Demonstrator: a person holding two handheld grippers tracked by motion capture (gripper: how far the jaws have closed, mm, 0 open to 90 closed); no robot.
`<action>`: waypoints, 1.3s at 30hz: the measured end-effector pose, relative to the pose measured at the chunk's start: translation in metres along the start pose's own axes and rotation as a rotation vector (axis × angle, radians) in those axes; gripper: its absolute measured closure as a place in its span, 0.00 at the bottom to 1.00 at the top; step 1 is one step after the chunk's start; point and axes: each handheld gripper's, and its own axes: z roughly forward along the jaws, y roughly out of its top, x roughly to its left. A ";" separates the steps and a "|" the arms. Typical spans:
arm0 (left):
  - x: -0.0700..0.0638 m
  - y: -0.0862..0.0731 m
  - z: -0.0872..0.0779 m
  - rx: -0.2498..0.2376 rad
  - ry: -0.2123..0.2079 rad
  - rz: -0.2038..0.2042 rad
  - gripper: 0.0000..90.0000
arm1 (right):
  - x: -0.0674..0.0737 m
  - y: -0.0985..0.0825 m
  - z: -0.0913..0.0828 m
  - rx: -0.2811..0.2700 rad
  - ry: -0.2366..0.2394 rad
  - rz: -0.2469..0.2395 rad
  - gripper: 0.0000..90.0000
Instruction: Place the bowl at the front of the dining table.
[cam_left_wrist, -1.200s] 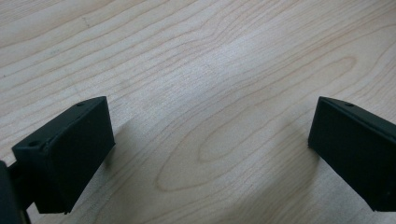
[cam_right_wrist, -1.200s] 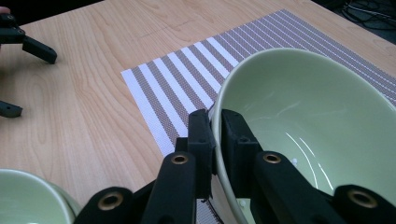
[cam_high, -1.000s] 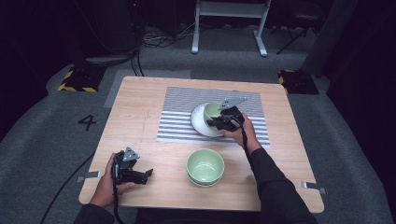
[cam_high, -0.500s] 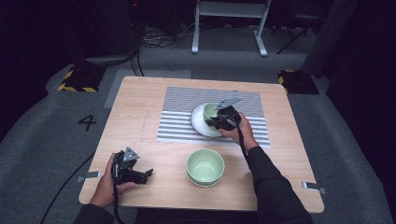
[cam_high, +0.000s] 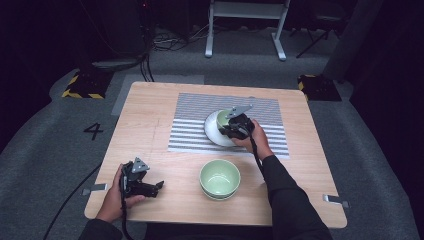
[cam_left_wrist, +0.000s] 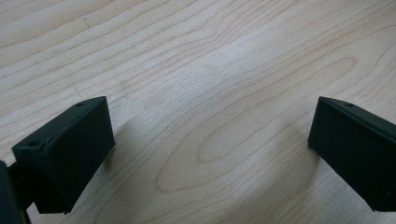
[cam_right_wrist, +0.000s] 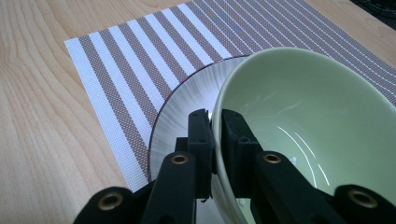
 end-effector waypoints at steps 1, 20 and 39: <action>0.000 0.000 0.000 0.001 -0.001 -0.001 0.00 | 0.000 0.000 0.001 0.000 -0.005 -0.002 0.92; 0.000 0.000 0.000 0.001 -0.001 -0.001 0.00 | 0.004 0.001 0.014 0.026 -0.017 -0.031 0.92; 0.000 0.000 0.000 0.001 0.001 -0.001 0.00 | 0.004 -0.005 0.020 0.007 -0.001 -0.013 0.91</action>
